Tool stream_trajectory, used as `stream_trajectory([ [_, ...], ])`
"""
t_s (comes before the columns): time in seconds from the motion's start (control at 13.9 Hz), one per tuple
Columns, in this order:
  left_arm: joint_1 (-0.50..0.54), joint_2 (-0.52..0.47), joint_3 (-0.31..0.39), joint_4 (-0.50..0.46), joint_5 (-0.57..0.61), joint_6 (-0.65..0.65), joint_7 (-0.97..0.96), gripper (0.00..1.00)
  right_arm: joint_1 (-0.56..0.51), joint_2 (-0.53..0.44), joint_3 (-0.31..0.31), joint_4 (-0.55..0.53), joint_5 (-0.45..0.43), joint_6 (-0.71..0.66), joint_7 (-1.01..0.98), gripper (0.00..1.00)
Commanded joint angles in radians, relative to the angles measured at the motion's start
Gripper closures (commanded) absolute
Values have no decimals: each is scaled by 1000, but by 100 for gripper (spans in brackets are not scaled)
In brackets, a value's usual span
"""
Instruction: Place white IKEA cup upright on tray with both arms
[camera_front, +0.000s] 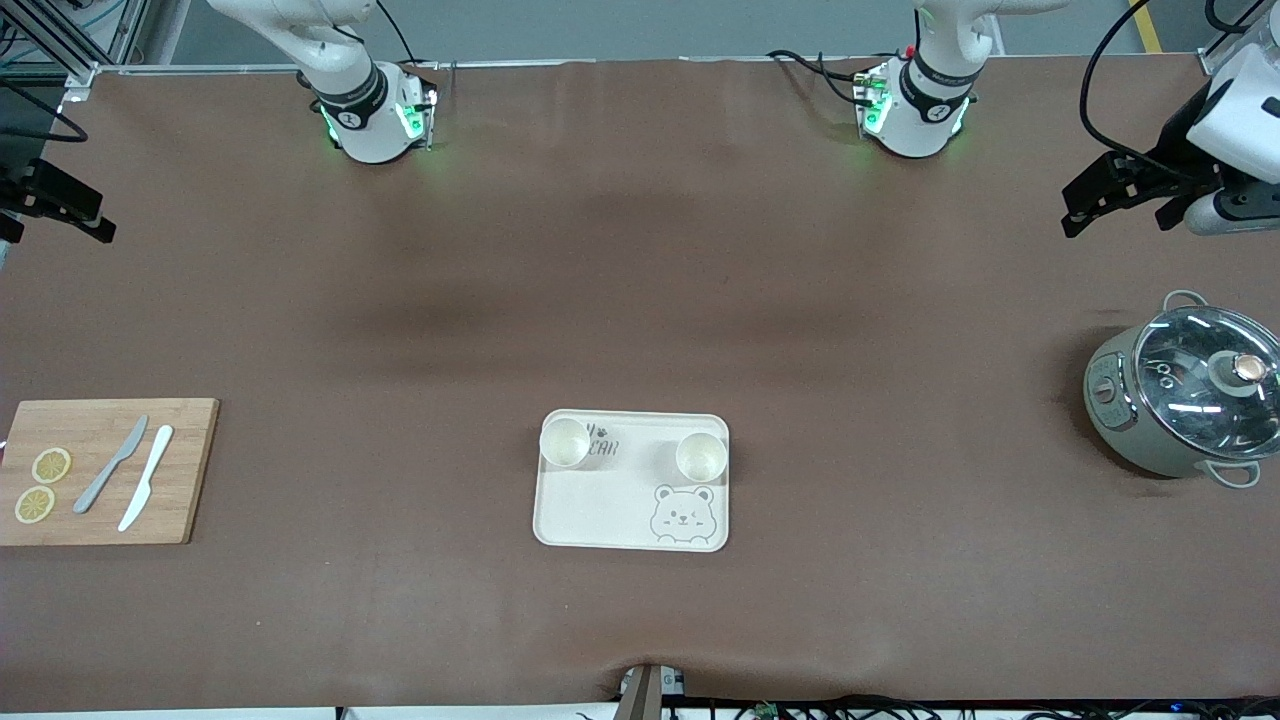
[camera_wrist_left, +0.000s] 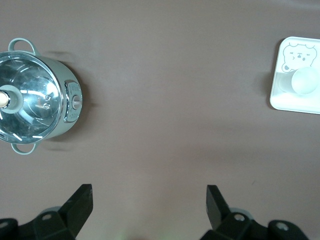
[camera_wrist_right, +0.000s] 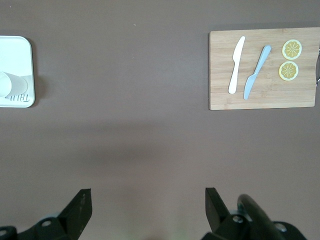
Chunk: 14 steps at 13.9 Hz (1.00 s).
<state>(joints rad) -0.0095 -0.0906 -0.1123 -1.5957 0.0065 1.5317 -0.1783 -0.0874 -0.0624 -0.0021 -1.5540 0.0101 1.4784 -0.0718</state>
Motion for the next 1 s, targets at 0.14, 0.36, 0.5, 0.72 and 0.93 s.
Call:
stream_trajectory([
  [0.14,5,32,0,23,-16,2,22,0,-18,-19,10,-15,-18,0,-11,0],
  [0.36,6,46,0,62,-11,2,23,0,-18,-19,10,-15,-18,0,-11,0],
  [0.5,6,48,0,65,-7,2,20,0,-18,-19,10,-14,-18,0,-10,0],
  [0.72,6,48,0,76,1,1,17,0,-18,-19,10,-14,-18,0,-10,0],
  [0.93,6,49,0,72,1,-2,22,0,-18,-19,10,-12,-18,2,-10,0],
])
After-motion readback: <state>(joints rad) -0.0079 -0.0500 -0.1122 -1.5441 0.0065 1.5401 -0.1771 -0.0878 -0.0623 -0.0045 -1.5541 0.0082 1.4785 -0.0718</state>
